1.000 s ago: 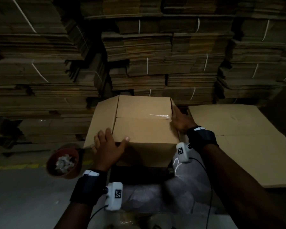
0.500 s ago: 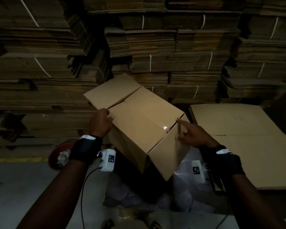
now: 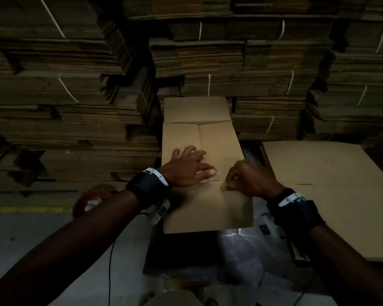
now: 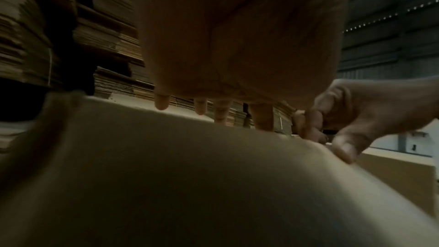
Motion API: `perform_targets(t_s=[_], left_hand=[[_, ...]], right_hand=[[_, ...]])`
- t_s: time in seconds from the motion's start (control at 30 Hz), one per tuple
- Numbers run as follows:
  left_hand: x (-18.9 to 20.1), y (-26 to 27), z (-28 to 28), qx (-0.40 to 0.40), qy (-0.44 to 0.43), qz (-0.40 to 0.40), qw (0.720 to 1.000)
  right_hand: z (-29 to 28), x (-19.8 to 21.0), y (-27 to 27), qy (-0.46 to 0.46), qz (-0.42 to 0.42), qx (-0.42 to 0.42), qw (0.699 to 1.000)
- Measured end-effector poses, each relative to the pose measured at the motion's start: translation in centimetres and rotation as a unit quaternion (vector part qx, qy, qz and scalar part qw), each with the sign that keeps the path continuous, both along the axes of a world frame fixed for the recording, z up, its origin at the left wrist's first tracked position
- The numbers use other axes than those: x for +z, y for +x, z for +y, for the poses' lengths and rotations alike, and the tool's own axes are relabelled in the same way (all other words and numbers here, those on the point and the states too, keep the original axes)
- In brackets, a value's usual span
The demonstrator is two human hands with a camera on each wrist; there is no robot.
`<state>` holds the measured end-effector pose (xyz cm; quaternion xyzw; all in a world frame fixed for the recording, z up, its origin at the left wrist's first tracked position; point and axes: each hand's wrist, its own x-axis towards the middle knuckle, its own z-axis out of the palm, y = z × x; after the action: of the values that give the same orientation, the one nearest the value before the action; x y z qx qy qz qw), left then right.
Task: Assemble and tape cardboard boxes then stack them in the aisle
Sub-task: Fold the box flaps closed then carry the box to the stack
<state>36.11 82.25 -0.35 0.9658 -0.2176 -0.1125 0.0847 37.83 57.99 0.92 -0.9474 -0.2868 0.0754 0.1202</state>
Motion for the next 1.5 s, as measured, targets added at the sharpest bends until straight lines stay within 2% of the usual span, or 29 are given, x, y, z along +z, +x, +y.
perform_targets(t_s=[0.1,0.2,0.27,0.4,0.6,0.67,0.8,0.9,1.0,1.1,1.23,1.37,1.43,1.5], left_hand=[[0.4,-0.1,0.2,0.008,0.008,0.012,1.0],[0.8,0.2,0.7,0.015,-0.033,-0.002,0.999],[1.1,0.4,1.1,0.02,-0.067,-0.014,0.997],[1.9,0.4,1.9,0.06,-0.157,-0.026,0.985],[3.5,-0.3,2.9,0.084,-0.22,-0.047,0.971],[3.9,-0.4,3.3,0.085,-0.236,-0.062,0.966],[5.5,-0.7,4.9,0.09,-0.279,-0.139,0.946],[7.0,-1.2,6.2,0.107,-0.256,-0.218,0.936],[7.8,-1.8,7.8,0.152,-0.16,-0.277,0.935],[8.1,-2.5,9.1,0.215,-0.062,-0.304,0.926],[7.5,-2.4,10.1,0.287,-0.073,-0.278,0.914],[6.3,-2.3,10.0,0.284,-0.061,-0.245,0.925],[6.2,-2.7,10.0,0.287,-0.025,-0.221,0.932],[6.1,-3.6,10.3,0.304,-0.009,-0.168,0.937]], right_hand=[[-0.3,0.3,0.9,0.051,0.031,0.023,0.998],[-0.1,0.9,1.7,0.065,0.014,0.051,0.997],[0.3,0.9,2.1,0.038,0.015,0.061,0.997],[1.6,0.7,2.5,-0.014,0.068,0.025,0.997],[5.0,-0.3,2.0,-0.128,0.048,0.074,0.988],[5.3,-0.4,2.0,-0.102,0.032,0.082,0.991],[4.7,1.8,2.6,0.07,-0.059,0.083,0.992],[3.4,4.8,3.6,0.145,-0.081,0.062,0.984],[0.5,7.0,5.0,0.096,-0.092,0.062,0.989],[-2.1,7.6,5.6,0.054,-0.119,0.054,0.99],[0.8,5.9,3.0,0.002,-0.12,0.088,0.989],[5.9,1.8,1.5,-0.126,-0.001,0.112,0.986],[6.4,0.2,1.9,-0.123,0.028,0.089,0.988],[6.2,-0.3,2.3,-0.084,0.019,0.087,0.992]])
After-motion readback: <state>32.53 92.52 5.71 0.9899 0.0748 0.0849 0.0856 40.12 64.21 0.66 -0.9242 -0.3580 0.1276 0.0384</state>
